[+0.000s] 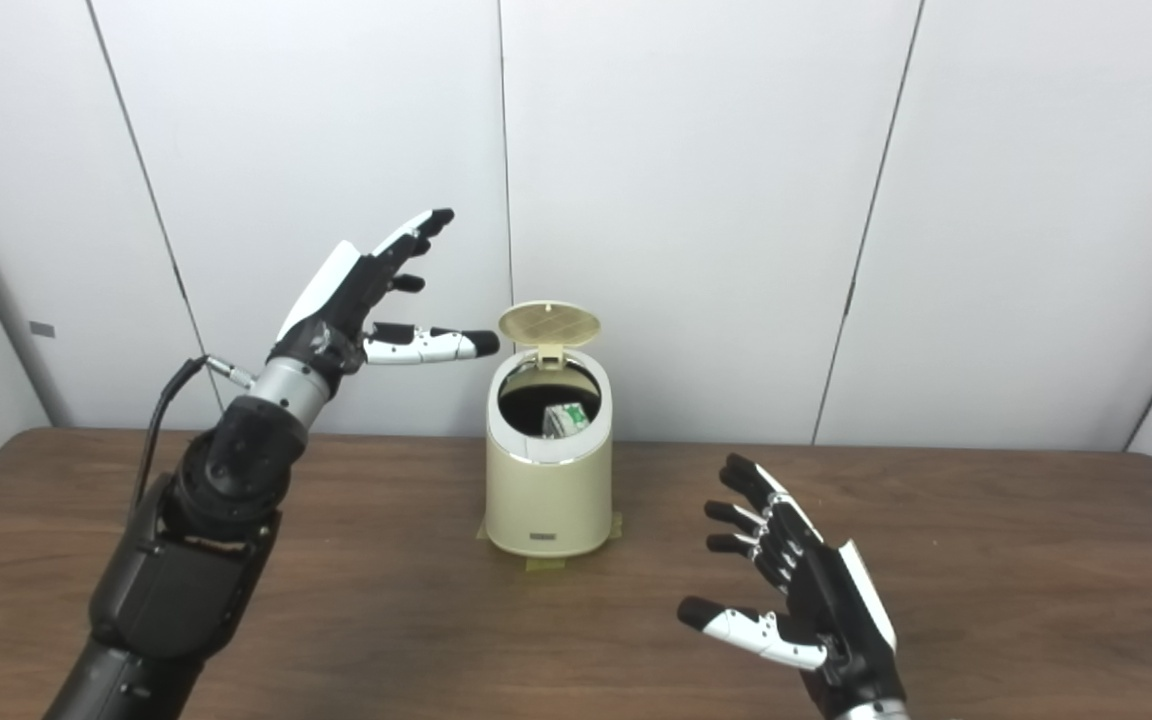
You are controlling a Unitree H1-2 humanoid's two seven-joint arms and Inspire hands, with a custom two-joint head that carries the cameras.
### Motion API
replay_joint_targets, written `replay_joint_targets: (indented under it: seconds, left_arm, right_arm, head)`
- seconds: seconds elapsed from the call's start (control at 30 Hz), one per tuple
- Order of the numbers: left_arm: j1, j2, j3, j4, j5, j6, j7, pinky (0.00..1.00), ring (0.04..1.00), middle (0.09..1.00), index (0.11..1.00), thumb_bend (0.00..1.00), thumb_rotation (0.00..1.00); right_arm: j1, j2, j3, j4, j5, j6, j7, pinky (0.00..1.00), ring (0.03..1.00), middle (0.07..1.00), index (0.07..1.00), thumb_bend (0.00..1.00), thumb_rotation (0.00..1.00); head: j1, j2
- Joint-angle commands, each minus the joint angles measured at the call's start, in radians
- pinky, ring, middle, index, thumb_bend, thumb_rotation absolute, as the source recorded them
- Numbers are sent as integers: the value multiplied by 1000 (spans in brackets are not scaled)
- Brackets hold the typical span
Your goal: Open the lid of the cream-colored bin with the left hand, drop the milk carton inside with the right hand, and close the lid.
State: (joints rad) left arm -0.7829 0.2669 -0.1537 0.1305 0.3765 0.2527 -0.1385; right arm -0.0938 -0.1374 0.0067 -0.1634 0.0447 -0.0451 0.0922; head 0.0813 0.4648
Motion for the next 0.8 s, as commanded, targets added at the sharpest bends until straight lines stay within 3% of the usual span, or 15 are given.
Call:
replay_joint_targets:
  seconds: [0.0, 0.2, 0.33, 0.5, 0.77]
  left_arm:
    - [-94, 12, -21, 23, 36, -22, -1, 802, 912, 942, 970, 920, 325]
    - [-143, 25, -72, 111, 52, -50, -39, 827, 913, 922, 908, 925, 327]
    - [-146, 38, -104, 110, 64, -64, -85, 832, 929, 916, 859, 898, 326]
    - [-139, 33, -110, 115, 35, -92, -127, 877, 936, 883, 840, 895, 313]
    - [-123, 23, -118, 123, 37, -132, -138, 905, 923, 842, 785, 944, 321]
  right_arm:
    - [-22, 4, -1, -44, -6, -15, -2, 696, 796, 891, 881, 833, 318]
    - [-14, 25, 3, -75, -12, 12, -7, 651, 766, 881, 865, 823, 302]
    - [-15, 26, 14, -95, -12, 38, 6, 667, 766, 891, 872, 820, 275]
    - [-18, 35, 19, -114, -16, 62, -1, 675, 771, 898, 871, 825, 271]
    - [-21, 53, 16, -118, -29, 61, -11, 683, 782, 900, 868, 805, 261]
  head:
    - [-2, -2]
    - [-7, 0]
    - [-15, -1]
    - [-24, -2]
    - [-39, -2]
